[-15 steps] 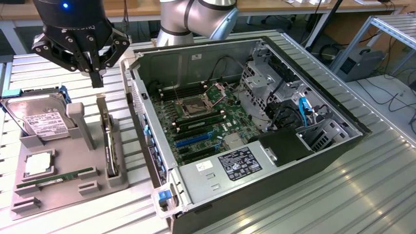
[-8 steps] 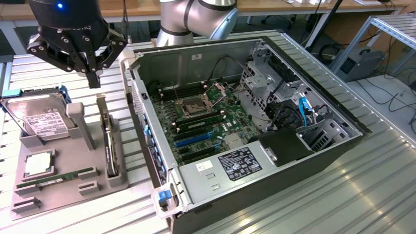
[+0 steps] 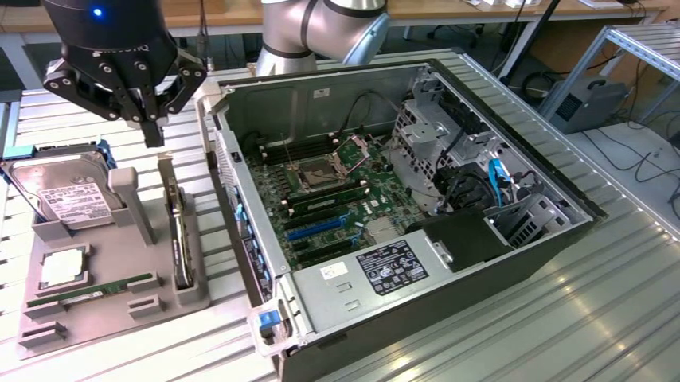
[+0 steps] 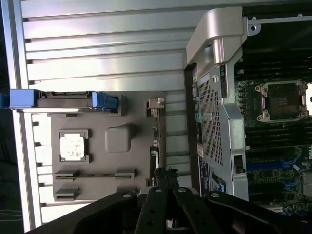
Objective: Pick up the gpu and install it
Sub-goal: 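Reach for the gpu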
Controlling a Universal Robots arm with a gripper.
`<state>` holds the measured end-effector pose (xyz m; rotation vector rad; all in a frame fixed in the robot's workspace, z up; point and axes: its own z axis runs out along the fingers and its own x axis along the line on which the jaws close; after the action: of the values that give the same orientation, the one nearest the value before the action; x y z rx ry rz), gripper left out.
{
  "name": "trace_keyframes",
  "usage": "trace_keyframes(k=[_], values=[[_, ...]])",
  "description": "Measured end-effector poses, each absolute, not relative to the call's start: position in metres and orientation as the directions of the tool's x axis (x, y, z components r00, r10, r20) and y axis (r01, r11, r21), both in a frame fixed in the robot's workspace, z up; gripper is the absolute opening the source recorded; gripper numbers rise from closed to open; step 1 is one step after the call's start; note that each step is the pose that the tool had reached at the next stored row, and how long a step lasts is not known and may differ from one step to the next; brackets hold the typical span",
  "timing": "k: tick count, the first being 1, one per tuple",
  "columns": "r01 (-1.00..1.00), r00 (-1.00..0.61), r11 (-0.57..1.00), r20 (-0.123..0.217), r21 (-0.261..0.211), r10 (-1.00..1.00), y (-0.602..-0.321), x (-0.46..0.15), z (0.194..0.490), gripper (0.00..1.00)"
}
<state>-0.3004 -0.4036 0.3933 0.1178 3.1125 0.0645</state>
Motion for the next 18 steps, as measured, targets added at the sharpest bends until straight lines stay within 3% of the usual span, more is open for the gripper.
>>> trace_keyframes(k=[18], values=[[0.075,-0.997,0.996,-0.025,0.040,0.076,-0.4128,-0.3007,0.3932,0.11]])
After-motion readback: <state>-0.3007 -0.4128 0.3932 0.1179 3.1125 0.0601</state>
